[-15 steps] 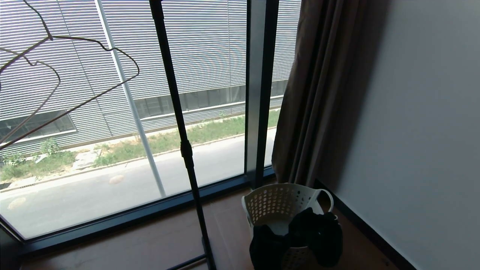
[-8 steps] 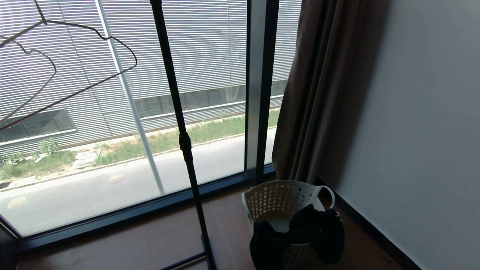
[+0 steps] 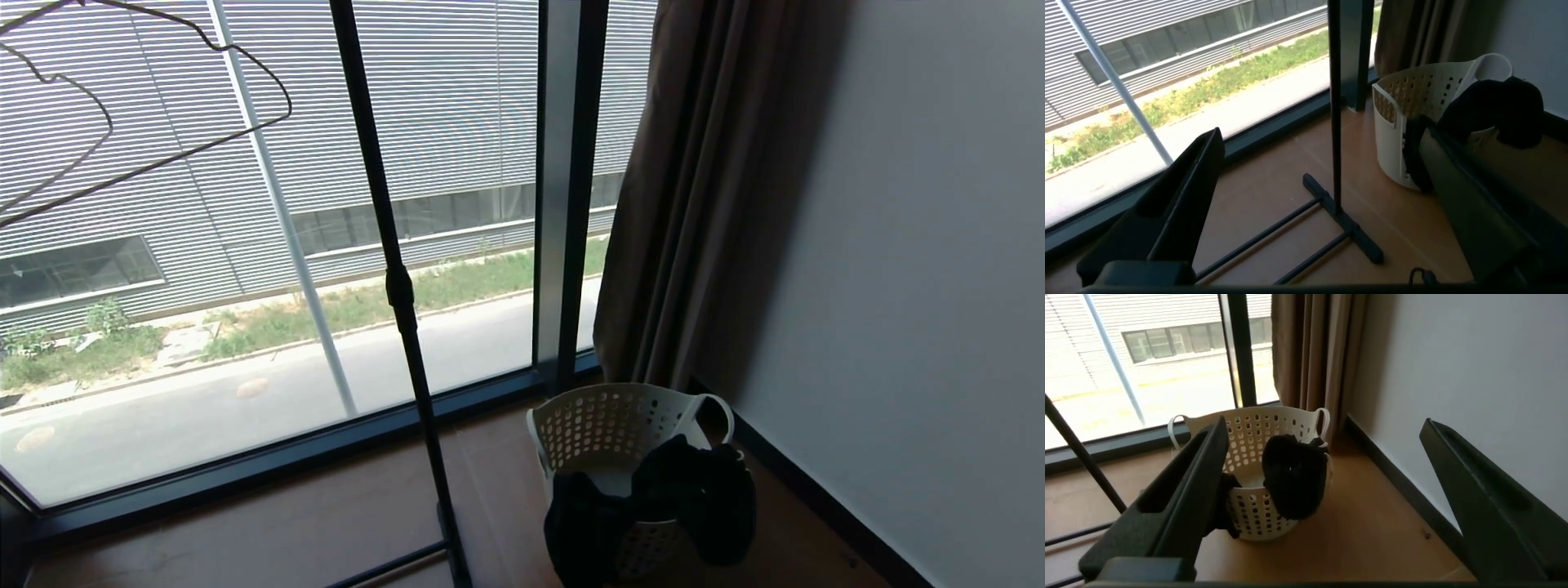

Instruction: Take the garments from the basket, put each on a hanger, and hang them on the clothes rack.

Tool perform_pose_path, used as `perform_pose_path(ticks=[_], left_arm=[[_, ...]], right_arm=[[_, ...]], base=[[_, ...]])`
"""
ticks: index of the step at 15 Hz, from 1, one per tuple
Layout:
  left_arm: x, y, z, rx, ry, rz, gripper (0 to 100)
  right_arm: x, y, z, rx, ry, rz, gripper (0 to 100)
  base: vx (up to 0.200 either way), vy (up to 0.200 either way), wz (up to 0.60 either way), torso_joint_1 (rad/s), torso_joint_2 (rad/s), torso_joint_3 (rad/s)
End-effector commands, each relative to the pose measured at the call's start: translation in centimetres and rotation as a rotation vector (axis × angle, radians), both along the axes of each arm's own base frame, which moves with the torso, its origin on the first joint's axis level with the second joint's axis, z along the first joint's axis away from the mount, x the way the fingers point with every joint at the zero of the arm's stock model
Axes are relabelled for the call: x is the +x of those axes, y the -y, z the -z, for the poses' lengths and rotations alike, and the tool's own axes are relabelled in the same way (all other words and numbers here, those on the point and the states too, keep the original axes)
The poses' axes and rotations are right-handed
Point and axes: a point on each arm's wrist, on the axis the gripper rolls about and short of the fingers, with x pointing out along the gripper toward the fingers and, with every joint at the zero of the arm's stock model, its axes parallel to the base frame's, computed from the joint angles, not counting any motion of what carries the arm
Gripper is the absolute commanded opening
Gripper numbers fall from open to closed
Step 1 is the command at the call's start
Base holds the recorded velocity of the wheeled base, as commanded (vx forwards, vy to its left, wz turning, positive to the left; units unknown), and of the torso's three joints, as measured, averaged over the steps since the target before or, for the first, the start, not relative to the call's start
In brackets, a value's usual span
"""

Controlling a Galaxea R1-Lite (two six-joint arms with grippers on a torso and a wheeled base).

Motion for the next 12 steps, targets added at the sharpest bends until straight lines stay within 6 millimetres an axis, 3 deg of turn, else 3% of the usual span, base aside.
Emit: perform_pose_path(ticks=[1, 12], left_arm=[[0.01, 0.0, 0.01, 0.0, -0.003, 0.0, 100], [0.01, 0.0, 0.01, 0.0, -0.003, 0.0, 100]], right_arm=[[0.0, 0.0, 0.01, -0.001, 0.0, 0.001, 100], [0.0, 0.0, 0.01, 0.0, 0.0, 0.001, 100]], base=[[0.0, 0.0, 0.0, -0.007, 0.03, -0.061], [0.0, 0.0, 0.0, 0.002, 0.01, -0.167]])
